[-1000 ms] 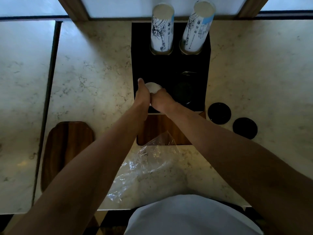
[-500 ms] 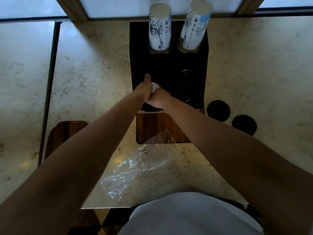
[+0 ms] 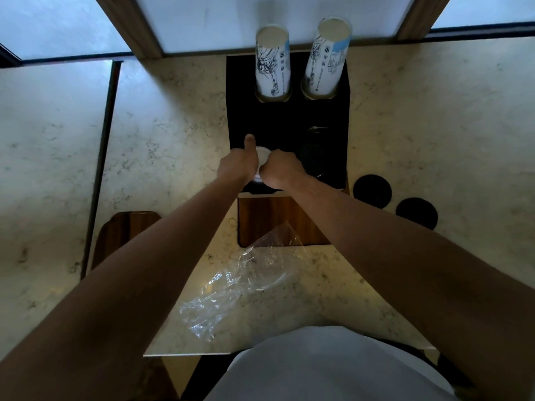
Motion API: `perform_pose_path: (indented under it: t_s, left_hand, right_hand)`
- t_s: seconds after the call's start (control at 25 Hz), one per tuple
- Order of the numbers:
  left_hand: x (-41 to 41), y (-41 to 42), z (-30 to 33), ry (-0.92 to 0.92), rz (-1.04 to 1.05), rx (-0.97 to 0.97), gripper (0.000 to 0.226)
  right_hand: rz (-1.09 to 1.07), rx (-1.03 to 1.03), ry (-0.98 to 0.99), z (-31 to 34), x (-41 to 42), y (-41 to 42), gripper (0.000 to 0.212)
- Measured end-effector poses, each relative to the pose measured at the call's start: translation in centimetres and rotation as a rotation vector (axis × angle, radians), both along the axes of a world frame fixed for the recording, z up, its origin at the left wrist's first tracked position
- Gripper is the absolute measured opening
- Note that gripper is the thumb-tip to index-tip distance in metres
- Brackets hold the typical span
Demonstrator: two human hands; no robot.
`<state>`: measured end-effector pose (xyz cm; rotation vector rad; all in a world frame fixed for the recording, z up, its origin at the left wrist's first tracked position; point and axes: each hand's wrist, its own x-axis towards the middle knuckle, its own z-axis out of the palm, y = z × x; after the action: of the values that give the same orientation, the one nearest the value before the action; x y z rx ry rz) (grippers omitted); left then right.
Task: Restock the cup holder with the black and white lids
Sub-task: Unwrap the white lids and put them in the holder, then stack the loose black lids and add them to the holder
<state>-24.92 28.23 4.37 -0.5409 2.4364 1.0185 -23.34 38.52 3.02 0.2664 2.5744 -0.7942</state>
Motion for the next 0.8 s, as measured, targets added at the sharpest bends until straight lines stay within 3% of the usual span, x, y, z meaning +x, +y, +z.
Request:
perform_pose_path:
  t_s: [0.16, 0.36, 0.56, 0.68, 0.8]
  left_hand:
    - [2.9, -1.2, -0.3, 0.192, -0.030, 0.071, 0.044]
    - [8.2, 1.3, -0.5, 0.156, -0.169, 0.216, 0.023]
    - [11.7, 5.1, -0.5, 0.094, -0.248, 0.319, 0.014]
    - [13.5, 7.9, -0.6, 0.014, -0.332, 0.417, 0.020]
    - [14.7, 10.6, -0.8, -0.012, -0.428, 0.389, 0.024]
  right_hand:
    - [-0.189, -0.137, 0.178, 1.3, 3.0, 2.5, 0.030]
    - [-0.293, -0.302, 0.265, 1.5, 9.4, 6.2, 0.023]
    - [-0.337, -0.257, 0.270, 1.0, 15.0, 10.0, 0.019]
    - [-0.380, -0.151, 0.282, 0.5, 18.0, 12.9, 0.021]
    - [-0.442, -0.070, 0.298, 0.0, 20.5, 15.8, 0.018]
